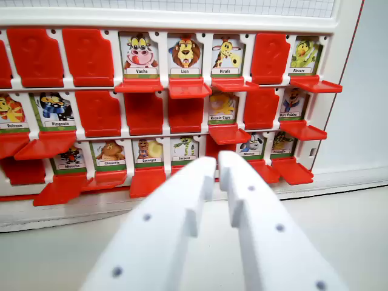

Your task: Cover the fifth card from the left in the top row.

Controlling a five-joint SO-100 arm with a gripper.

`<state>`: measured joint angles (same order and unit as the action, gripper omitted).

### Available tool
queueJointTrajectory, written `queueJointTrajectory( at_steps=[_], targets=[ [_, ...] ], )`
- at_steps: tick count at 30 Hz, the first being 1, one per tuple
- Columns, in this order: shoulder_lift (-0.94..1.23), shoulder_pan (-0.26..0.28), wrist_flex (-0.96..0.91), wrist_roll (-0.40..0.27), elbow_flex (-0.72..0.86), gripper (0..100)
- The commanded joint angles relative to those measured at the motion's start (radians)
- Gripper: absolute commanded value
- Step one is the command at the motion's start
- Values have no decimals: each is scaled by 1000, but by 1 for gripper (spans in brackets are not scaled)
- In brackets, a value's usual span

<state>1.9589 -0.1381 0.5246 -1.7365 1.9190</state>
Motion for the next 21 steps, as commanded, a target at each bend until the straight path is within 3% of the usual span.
queueJointTrajectory(
  at_steps=[1,21],
  targets=[
    [-92,-17,-77,2,-81,0],
    [-479,21,-124,20,-407,0]
  ],
)
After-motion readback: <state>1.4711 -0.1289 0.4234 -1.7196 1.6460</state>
